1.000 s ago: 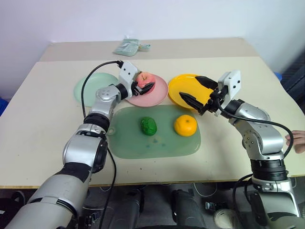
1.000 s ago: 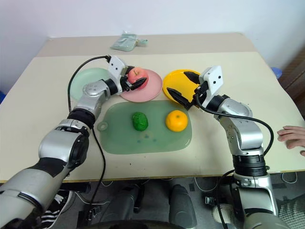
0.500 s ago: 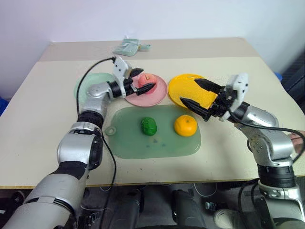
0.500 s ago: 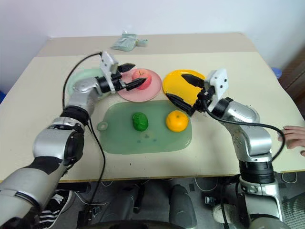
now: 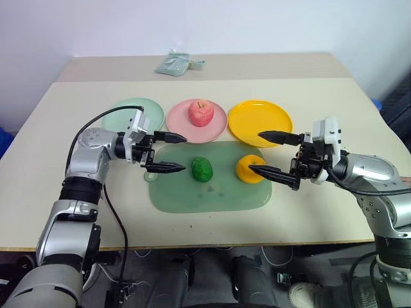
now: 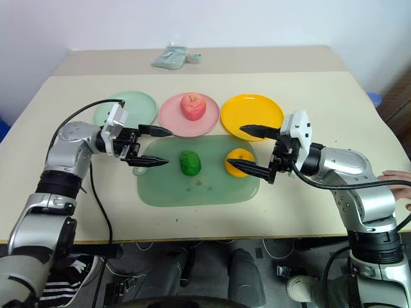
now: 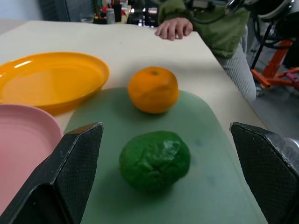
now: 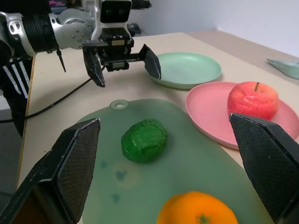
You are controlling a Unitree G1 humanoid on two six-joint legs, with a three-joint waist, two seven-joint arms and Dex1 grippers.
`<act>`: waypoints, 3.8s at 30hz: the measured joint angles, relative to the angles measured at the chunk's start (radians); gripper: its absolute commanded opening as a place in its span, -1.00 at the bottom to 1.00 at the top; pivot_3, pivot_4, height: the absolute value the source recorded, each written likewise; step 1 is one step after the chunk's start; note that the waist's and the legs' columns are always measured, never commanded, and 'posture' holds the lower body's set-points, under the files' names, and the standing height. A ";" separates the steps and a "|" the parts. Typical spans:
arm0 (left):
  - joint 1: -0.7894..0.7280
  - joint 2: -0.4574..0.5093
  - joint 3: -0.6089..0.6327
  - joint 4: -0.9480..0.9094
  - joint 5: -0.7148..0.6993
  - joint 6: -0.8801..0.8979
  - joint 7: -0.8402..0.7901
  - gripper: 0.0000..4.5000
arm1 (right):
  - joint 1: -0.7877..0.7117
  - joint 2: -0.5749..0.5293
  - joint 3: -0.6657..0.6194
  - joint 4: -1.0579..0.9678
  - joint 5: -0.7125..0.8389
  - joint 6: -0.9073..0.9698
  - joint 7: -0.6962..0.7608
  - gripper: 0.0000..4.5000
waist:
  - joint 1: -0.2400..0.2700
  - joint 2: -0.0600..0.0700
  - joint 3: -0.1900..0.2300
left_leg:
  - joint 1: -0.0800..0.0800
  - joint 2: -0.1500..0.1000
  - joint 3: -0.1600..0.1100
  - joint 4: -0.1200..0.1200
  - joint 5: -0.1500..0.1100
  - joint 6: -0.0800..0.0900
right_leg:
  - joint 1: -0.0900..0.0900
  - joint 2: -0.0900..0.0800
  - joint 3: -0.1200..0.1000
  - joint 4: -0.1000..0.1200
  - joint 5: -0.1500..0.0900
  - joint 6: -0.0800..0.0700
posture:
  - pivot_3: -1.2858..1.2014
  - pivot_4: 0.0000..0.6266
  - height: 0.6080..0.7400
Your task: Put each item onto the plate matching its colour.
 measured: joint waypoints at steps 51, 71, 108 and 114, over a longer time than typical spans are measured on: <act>-0.104 -0.042 0.309 0.361 0.109 -0.151 0.987 0.13 | -0.175 0.194 0.056 0.121 -0.141 -0.109 -0.184 1.00 | -0.005 0.000 0.000 | 0.000 0.000 0.000 0.001 0.000 0.000 | 0.000 0.001 -0.001 0.001 0.000 0.000 | 0.03 -0.52 1.00; -0.158 -0.052 0.269 0.569 0.228 -0.265 1.139 0.99 | -0.177 0.249 0.141 0.183 -0.258 -0.145 -0.284 1.00 | -0.008 0.000 0.000 | 0.000 -0.002 0.000 0.001 0.000 0.000 | -0.001 0.001 -0.001 0.002 0.001 0.001 | 0.03 -0.52 1.00; 0.162 0.066 0.079 -0.243 -0.127 0.178 0.166 1.00 | -0.031 0.063 0.186 0.253 -0.323 -0.038 -0.109 0.49 | -0.006 0.000 -0.001 | 0.002 0.001 0.002 0.000 -0.001 0.001 | 0.000 0.001 0.002 0.001 0.000 0.000 | 0.03 -0.52 1.00; 0.131 0.029 0.098 -0.212 -0.124 0.146 0.235 1.00 | -0.160 0.169 0.118 0.330 -0.272 -0.051 -0.191 0.49 | -0.010 0.001 0.000 | 0.002 0.001 0.003 0.000 0.000 0.000 | -0.001 0.001 0.003 0.001 0.000 0.000 | 0.03 -0.52 1.00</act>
